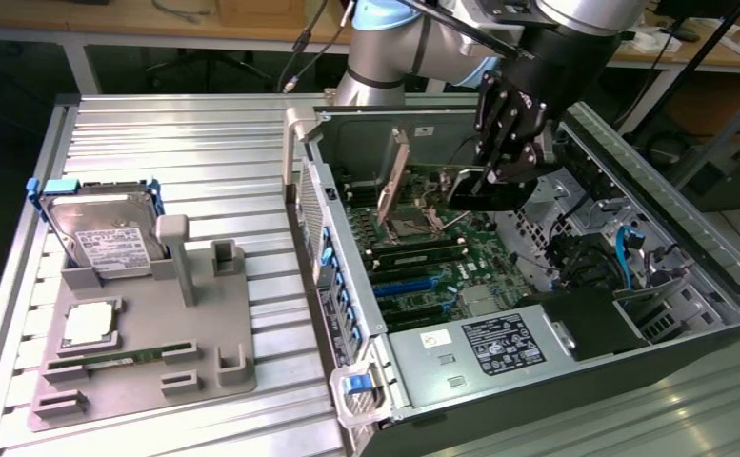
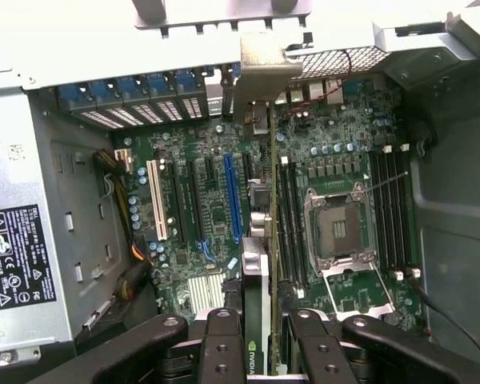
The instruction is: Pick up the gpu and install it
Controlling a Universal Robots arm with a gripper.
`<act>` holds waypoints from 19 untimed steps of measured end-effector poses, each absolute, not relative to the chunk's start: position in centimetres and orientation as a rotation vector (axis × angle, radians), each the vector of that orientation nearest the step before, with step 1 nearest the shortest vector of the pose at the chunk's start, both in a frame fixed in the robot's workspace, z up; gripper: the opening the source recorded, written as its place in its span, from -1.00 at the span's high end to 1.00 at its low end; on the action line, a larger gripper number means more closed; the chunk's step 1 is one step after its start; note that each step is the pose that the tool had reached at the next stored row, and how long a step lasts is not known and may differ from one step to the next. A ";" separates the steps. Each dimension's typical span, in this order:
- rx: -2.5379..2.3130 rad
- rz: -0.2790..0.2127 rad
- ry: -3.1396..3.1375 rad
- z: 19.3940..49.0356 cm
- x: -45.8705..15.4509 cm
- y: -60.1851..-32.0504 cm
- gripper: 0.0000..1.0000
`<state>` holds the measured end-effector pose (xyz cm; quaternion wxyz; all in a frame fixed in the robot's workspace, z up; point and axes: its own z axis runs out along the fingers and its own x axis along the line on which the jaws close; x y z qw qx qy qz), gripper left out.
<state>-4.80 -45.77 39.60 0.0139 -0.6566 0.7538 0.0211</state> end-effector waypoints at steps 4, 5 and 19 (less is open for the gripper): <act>-2.039 0.066 2.352 39.5 -4.8 -45.8 0.47; -2.038 0.066 2.353 39.4 -4.8 -45.8 0.47; -2.029 0.066 2.361 39.0 -4.8 -45.8 0.47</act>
